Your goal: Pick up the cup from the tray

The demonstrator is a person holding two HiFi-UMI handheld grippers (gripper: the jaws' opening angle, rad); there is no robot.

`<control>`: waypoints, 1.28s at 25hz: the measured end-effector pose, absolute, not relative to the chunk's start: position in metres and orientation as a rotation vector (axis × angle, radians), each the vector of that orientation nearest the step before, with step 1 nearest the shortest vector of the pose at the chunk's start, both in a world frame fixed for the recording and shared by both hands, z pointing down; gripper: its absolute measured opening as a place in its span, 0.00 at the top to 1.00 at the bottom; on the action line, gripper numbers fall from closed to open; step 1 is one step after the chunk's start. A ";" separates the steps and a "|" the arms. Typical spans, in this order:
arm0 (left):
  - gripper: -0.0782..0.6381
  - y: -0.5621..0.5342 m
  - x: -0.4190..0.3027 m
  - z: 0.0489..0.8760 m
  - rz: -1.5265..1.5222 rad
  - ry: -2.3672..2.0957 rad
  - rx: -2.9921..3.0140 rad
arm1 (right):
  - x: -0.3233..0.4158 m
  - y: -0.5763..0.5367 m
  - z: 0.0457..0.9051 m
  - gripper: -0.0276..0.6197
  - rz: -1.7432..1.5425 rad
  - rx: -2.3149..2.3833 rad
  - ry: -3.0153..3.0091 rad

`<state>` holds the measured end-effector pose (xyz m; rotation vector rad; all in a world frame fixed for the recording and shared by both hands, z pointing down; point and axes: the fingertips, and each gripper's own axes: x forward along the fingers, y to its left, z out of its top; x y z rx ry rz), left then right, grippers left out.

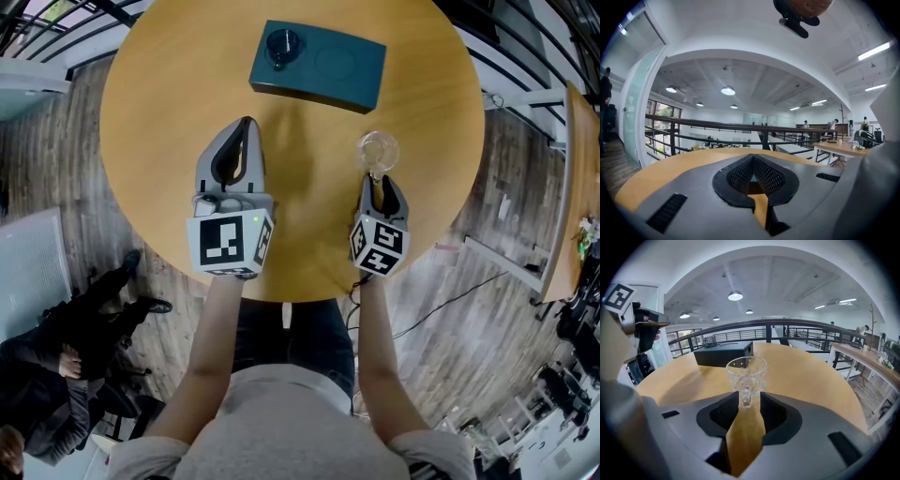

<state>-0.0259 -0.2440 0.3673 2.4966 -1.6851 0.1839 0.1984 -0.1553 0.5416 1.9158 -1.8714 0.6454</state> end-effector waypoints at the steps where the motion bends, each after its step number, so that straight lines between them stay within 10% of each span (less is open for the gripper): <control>1: 0.88 -0.245 -0.026 0.367 0.182 -1.689 2.494 | 0.200 -0.154 0.539 0.76 0.644 1.930 -1.869; 32: 0.78 -0.347 -0.001 0.445 0.355 -1.582 2.423 | 0.149 -0.189 0.403 0.75 0.474 2.085 -2.233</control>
